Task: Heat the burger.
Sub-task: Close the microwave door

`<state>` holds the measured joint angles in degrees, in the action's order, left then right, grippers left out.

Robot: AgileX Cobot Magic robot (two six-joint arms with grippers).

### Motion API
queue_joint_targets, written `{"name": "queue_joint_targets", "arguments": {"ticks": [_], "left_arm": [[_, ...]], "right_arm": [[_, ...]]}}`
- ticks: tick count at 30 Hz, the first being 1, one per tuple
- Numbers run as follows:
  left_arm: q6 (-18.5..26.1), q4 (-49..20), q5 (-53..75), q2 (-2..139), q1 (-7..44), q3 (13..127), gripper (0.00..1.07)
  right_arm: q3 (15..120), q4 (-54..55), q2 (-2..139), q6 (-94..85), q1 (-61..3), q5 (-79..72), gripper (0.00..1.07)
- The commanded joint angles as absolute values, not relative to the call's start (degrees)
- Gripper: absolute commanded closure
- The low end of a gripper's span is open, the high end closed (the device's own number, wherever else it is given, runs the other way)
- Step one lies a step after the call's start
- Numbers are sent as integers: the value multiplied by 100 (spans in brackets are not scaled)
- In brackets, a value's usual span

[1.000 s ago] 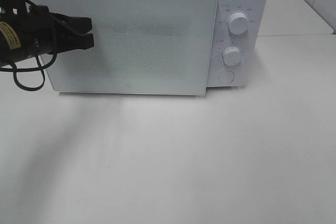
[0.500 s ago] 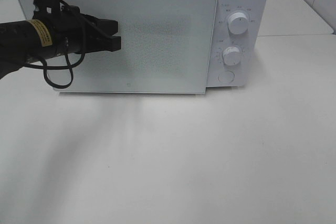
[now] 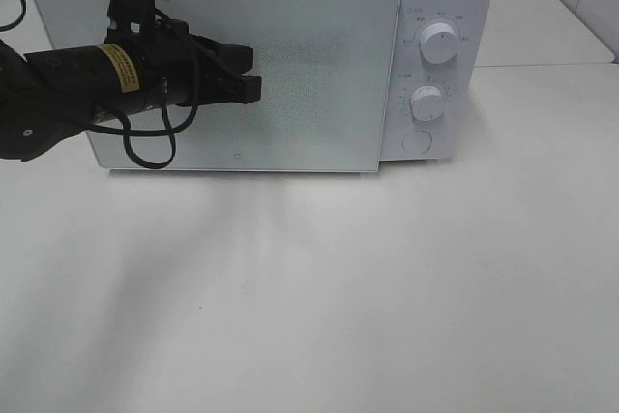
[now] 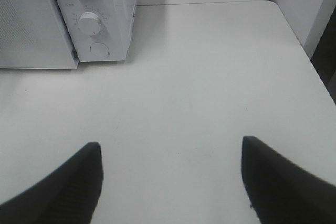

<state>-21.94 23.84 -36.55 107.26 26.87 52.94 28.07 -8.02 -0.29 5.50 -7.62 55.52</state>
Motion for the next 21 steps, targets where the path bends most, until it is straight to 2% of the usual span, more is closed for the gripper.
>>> {"name": "queue_joint_targets", "arguments": {"ticks": [1,21], "left_arm": [[-2189,2034,-3696,10726,2744,5460,107],[-2217,1960,-3335,11224,3111,6297,107]], "right_arm": [[2807,-802,-189,493,-722,5518,37],[2807,-802,-189,493,-722,5518,37]]}}
